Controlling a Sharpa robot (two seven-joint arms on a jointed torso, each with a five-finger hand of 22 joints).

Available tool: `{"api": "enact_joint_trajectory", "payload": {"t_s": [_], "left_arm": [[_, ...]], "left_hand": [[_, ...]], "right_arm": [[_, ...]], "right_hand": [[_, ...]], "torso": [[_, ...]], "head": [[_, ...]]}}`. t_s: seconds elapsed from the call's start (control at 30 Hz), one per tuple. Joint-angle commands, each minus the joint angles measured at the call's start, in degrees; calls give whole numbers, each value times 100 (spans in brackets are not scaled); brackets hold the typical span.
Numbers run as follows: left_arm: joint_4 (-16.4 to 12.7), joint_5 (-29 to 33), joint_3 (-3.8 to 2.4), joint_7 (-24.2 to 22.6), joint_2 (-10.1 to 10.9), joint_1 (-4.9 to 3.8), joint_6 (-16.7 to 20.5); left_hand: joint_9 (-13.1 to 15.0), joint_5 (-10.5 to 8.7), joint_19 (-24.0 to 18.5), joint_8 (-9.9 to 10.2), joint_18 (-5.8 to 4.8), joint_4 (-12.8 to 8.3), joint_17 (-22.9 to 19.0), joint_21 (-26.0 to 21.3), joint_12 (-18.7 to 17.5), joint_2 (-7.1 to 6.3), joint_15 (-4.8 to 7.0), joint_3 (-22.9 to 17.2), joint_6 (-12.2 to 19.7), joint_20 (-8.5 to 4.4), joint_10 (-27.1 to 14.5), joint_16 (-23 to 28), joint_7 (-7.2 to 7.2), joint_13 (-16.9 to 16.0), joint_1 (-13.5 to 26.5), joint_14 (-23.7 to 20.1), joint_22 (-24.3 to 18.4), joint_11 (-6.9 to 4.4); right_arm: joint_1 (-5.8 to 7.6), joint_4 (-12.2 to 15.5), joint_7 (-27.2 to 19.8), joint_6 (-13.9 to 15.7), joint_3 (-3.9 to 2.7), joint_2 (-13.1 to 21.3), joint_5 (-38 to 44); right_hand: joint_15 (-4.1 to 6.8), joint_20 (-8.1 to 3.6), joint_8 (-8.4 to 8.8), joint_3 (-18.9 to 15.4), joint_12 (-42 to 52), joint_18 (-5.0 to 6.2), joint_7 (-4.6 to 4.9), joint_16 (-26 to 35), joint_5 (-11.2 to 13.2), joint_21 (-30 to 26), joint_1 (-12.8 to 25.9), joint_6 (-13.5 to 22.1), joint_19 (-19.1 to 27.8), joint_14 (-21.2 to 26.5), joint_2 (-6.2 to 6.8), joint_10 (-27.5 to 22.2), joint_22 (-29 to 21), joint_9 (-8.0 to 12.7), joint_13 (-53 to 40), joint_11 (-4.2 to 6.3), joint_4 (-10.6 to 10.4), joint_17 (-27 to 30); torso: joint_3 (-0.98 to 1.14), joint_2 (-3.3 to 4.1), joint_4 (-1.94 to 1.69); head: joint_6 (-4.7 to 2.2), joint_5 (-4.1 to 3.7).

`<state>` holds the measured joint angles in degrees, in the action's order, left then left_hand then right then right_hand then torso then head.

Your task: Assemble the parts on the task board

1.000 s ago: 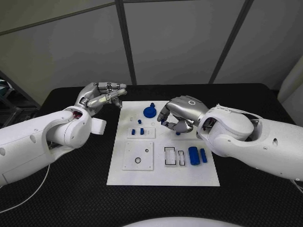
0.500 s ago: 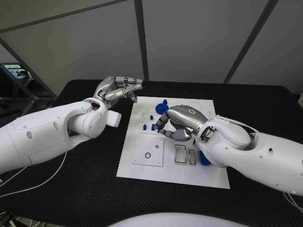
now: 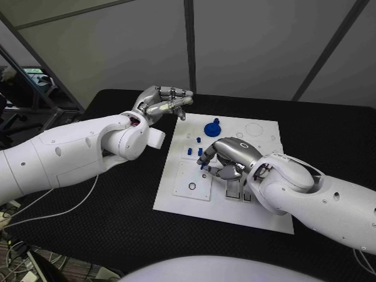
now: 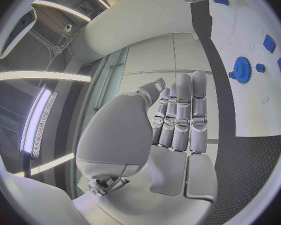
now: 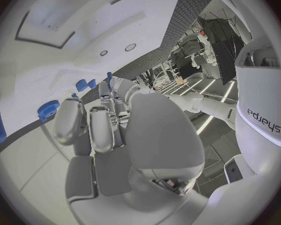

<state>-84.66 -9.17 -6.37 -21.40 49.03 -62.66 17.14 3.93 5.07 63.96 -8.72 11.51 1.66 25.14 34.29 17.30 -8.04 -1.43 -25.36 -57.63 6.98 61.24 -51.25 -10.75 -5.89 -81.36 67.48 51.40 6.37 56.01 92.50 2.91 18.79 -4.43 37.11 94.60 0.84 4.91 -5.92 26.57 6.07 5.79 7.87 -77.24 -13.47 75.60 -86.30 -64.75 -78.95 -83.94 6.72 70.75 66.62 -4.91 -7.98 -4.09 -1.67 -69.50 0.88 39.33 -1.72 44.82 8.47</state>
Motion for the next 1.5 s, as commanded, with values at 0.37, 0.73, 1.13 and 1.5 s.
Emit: {"api": "enact_joint_trajectory", "payload": {"t_s": [0.37,0.73,1.13,1.5], "left_arm": [[37,14,-5,-5,-45,-14,-78],[48,14,-5,-5,-60,-14,-84],[56,14,-4,-6,-69,-14,-89],[66,14,-4,4,-78,-14,-102]], "left_hand": [[-4,-17,-35,-19,-112,-3,-9,-30,33,32,-16,29,28,3,-40,22,-2,-10,8,-36,-5,7],[-3,-16,-36,-23,-111,-5,-13,-35,42,33,-18,37,34,5,-48,22,-3,-12,9,-40,-8,7],[-3,-16,-36,-23,-111,-5,-13,-35,42,33,-18,37,34,5,-48,22,-3,-12,9,-40,-8,7],[-3,-16,-36,-23,-111,-5,-13,-35,42,33,-18,37,34,5,-48,22,-3,-12,9,-40,-8,7]], "right_arm": [[-25,-8,13,-217,1,16,243],[-28,6,67,-413,9,18,343],[-30,-17,164,-525,16,-4,484],[-30,-40,228,-614,20,-22,553]], "right_hand": [[-1,6,28,32,-26,-97,51,-34,-32,29,59,5,-34,-260,8,42,7,2,-6,5,10,-3],[-4,9,31,33,-34,-98,53,-38,-20,34,84,4,-35,-261,12,43,13,1,-6,3,15,-6],[-5,13,33,34,-41,-98,51,-40,8,38,111,-3,-33,-261,12,50,18,0,-9,4,23,-3],[-5,13,33,34,-41,-98,51,-40,8,38,111,-3,-33,-261,12,50,18,0,-9,4,23,-3]], "torso": [[6,-4,3],[3,-3,4],[2,-3,3],[3,0,3]], "head": [[76,54],[116,69],[141,68],[167,74]]}}
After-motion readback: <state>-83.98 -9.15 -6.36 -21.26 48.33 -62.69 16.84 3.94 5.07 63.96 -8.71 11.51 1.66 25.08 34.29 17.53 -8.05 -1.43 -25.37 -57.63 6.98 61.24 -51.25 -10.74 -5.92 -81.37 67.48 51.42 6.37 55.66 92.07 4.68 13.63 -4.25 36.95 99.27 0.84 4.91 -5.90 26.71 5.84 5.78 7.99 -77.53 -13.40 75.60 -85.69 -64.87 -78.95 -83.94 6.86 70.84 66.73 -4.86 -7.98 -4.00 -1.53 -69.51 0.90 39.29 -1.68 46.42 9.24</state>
